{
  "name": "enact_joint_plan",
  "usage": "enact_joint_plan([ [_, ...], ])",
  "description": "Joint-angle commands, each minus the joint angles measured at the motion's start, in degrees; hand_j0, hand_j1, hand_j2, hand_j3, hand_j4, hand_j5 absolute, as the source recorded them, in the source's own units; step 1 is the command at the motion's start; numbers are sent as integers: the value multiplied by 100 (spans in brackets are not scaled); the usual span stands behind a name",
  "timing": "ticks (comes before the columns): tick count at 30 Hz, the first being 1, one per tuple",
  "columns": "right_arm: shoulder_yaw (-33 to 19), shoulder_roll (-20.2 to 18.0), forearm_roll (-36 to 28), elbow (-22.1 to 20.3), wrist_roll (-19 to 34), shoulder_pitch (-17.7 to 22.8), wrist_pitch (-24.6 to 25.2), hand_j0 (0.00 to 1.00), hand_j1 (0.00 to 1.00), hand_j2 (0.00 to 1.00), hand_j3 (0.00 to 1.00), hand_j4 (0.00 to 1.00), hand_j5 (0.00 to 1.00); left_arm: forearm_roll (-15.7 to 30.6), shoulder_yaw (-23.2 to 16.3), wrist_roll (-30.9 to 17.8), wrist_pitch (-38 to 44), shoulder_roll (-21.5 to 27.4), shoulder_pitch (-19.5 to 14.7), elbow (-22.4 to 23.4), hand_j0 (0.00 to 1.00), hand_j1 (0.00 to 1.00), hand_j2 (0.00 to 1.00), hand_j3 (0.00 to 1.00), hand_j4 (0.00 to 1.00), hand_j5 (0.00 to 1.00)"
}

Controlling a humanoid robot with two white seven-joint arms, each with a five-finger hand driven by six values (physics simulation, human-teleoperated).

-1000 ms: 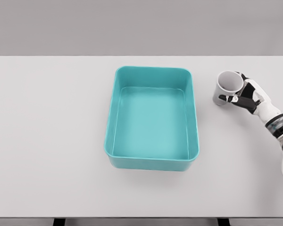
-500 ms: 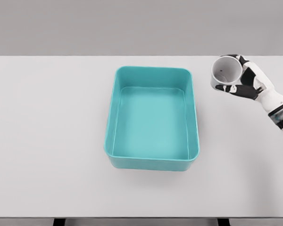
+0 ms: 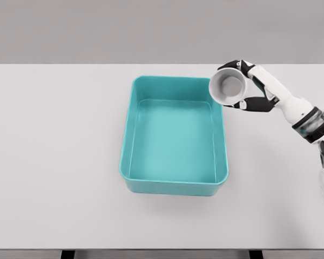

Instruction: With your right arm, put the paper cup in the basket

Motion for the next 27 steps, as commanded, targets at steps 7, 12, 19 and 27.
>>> enact_joint_plan([
  [7, 836, -73, 727, -445, -4, -158, -368, 56, 56, 56, 56, 56, 56, 1, -1, -1, 0, 0, 0, 1, 100, 100, 100, 100, 100, 100],
  [12, 1363, -293, 947, -471, -4, -404, -394, 56, 56, 56, 56, 56, 56, 1, -1, -1, 0, 0, 0, 1, 100, 100, 100, 100, 100, 100],
  [19, 1996, -1040, 956, -524, -4, -686, -315, 58, 58, 58, 58, 58, 58, 1, -1, -1, 0, 0, 0, 1, 100, 100, 100, 100, 100, 100],
  [27, 1996, -1031, 956, -726, -4, -721, -60, 87, 87, 87, 87, 87, 87, 1, -1, -1, 0, 0, 0, 1, 100, 100, 100, 100, 100, 100],
])
